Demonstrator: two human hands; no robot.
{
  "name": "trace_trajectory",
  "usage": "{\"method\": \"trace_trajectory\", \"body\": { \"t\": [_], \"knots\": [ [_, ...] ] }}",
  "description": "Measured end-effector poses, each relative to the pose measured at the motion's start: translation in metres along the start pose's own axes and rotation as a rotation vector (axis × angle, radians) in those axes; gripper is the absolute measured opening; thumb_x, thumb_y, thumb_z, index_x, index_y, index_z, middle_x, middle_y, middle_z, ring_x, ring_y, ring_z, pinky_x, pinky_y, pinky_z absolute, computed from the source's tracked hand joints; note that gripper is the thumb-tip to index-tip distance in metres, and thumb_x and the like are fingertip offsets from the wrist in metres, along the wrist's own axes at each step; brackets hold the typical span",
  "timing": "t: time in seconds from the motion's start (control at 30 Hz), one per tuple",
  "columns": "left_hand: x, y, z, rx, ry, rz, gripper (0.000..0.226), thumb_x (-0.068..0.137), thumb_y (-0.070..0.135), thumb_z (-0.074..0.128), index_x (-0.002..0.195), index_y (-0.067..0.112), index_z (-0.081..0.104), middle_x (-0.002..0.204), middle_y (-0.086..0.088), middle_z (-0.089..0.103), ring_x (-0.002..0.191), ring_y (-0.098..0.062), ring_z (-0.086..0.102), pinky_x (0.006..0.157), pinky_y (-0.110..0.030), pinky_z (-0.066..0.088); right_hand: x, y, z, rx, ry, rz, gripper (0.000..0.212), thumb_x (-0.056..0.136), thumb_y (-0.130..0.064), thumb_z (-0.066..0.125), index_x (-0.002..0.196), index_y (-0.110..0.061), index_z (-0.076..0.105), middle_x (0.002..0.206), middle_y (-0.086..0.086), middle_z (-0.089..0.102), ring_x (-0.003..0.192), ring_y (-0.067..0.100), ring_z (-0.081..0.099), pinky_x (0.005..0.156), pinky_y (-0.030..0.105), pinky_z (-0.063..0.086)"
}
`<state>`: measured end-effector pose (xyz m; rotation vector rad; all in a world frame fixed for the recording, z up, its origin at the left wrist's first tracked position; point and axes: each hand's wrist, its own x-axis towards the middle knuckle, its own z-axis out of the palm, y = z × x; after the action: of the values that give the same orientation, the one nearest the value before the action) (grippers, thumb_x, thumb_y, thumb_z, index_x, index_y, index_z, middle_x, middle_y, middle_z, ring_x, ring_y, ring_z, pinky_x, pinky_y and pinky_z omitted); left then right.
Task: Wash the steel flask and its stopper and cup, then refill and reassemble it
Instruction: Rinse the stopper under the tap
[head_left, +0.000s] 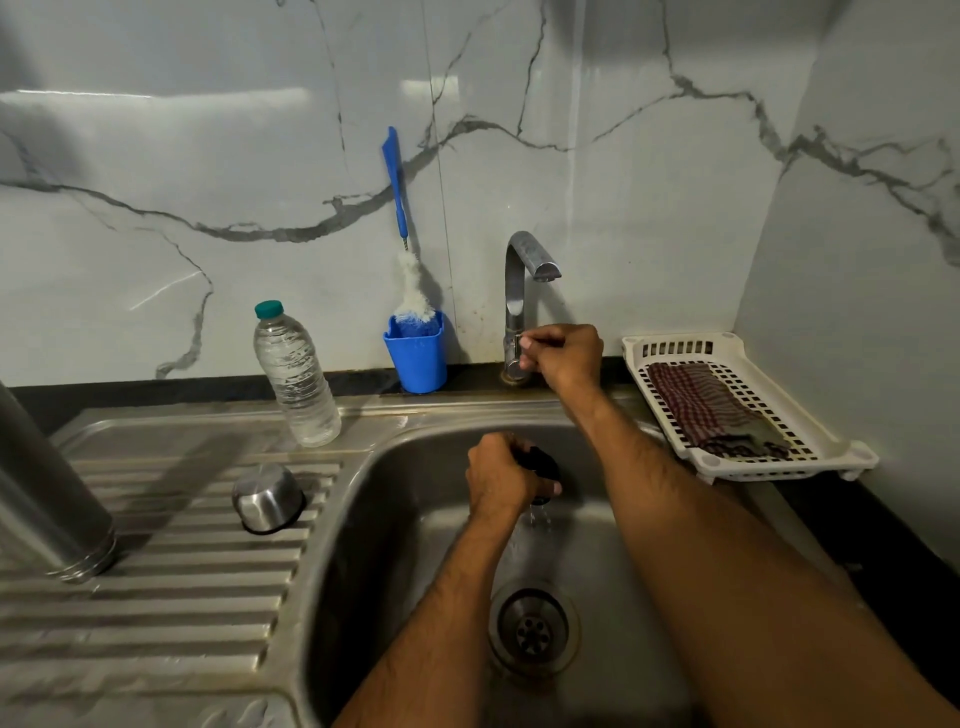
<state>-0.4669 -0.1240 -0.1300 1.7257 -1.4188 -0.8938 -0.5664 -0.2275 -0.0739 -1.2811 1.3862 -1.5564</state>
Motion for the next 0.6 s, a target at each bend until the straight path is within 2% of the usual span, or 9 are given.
{"method": "trace_trajectory", "body": {
  "t": [0.1,0.2,0.27,0.37,0.47,0.6],
  "knots": [
    [0.000,-0.001,-0.003,-0.048,0.015,0.007,0.049,0.061,0.007,0.096,0.095,0.019,0.063,0.104,0.001,0.066,0.104,-0.016,0.063,0.080,-0.023,0.055,-0.018,0.006,-0.012,0.021,0.022,0.015,0.012,0.087,0.001,0.075,0.097,-0.005,0.077,0.080,0.008,0.076,0.060,0.017,0.071,0.064,0.029,0.062],
    [-0.001,-0.001,-0.008,-0.078,0.035,0.023,0.052,0.060,0.006,0.096,0.102,0.016,0.066,0.111,-0.002,0.068,0.108,-0.017,0.064,0.090,-0.028,0.057,-0.042,0.013,-0.024,-0.074,-0.083,0.050,0.010,0.087,-0.002,0.075,0.096,-0.004,0.078,0.081,0.014,0.076,0.061,0.015,0.068,0.057,0.023,0.058],
    [-0.002,-0.001,-0.013,-0.088,0.052,0.040,0.049,0.063,0.006,0.094,0.102,0.017,0.067,0.112,-0.001,0.069,0.108,-0.016,0.064,0.094,-0.031,0.057,-0.055,0.017,-0.030,-0.137,-0.160,0.086,0.009,0.087,-0.008,0.077,0.096,-0.006,0.079,0.084,0.012,0.077,0.071,0.017,0.069,0.061,0.026,0.058],
    [-0.005,0.000,-0.019,-0.123,0.100,0.062,0.050,0.063,0.007,0.094,0.098,0.021,0.063,0.107,0.001,0.066,0.105,-0.016,0.063,0.091,-0.030,0.057,-0.069,0.022,-0.038,-0.164,-0.225,0.200,0.009,0.086,-0.017,0.080,0.094,-0.014,0.080,0.090,0.003,0.077,0.086,0.016,0.072,0.067,0.028,0.062],
    [-0.007,0.001,-0.022,-0.142,0.126,0.101,0.046,0.065,0.005,0.093,0.096,0.020,0.063,0.100,0.002,0.066,0.101,-0.016,0.065,0.087,-0.027,0.057,-0.079,0.025,-0.040,-0.137,-0.266,0.289,0.007,0.085,-0.013,0.080,0.092,-0.013,0.081,0.092,0.006,0.078,0.090,0.024,0.074,0.076,0.041,0.065],
    [-0.012,-0.001,-0.025,-0.127,0.121,0.152,0.048,0.064,0.007,0.094,0.104,0.013,0.069,0.103,0.000,0.071,0.099,-0.013,0.067,0.083,-0.019,0.053,-0.090,0.019,-0.040,-0.036,-0.255,0.314,0.009,0.085,-0.010,0.079,0.094,-0.007,0.079,0.095,0.011,0.077,0.093,0.029,0.074,0.072,0.044,0.065]
  ]
}}
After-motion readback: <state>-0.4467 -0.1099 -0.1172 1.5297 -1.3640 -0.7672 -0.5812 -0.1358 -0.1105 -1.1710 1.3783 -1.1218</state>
